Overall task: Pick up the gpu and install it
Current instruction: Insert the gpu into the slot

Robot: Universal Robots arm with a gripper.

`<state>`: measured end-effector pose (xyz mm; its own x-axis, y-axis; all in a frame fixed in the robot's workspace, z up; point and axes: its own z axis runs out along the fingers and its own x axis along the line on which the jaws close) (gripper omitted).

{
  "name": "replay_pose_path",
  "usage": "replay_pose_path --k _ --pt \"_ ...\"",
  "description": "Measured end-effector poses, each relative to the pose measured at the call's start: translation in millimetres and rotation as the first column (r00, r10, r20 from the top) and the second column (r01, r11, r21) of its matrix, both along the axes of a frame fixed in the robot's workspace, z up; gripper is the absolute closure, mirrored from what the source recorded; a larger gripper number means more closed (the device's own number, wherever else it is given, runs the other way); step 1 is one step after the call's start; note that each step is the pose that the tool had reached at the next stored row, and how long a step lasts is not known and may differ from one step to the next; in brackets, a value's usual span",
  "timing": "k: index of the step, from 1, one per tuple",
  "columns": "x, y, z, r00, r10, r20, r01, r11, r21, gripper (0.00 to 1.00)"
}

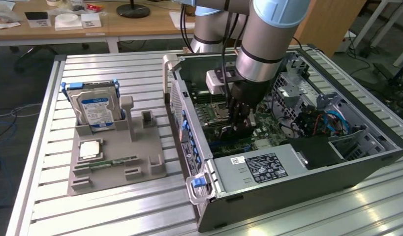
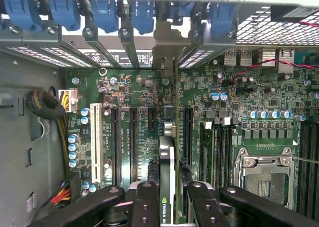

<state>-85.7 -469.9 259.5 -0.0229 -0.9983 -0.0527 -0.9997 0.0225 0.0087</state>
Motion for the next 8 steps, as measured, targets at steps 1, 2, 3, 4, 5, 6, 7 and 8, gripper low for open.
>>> replay_pose_path --k 1,2,3,4,5,6,7,8 --pt "0.0 0.0 -0.1 1.0000 0.000 0.0001 0.000 1.0000 0.0001 0.74" --pt "0.0 0.0 -0.1 1.0000 0.000 0.0001 0.000 1.0000 0.0001 0.74" --pt "0.0 0.1 -0.6 1.0000 0.000 0.0002 0.000 1.0000 0.0005 0.74" --pt "0.0 0.1 -1.3 1.0000 0.000 0.0003 0.000 1.0000 0.0006 0.74" --pt "0.0 0.0 -1.5 1.0000 0.000 0.0002 0.000 1.0000 0.0002 0.74" --pt "-0.2 0.1 -1.4 1.0000 0.000 0.0003 0.000 1.0000 0.0000 0.74" --pt "-0.3 0.2 -1.5 1.0000 0.000 0.0003 0.000 1.0000 0.0000 0.74" --pt "-0.4 0.4 -1.5 1.0000 0.000 0.0003 0.000 1.0000 0.0001 0.74"
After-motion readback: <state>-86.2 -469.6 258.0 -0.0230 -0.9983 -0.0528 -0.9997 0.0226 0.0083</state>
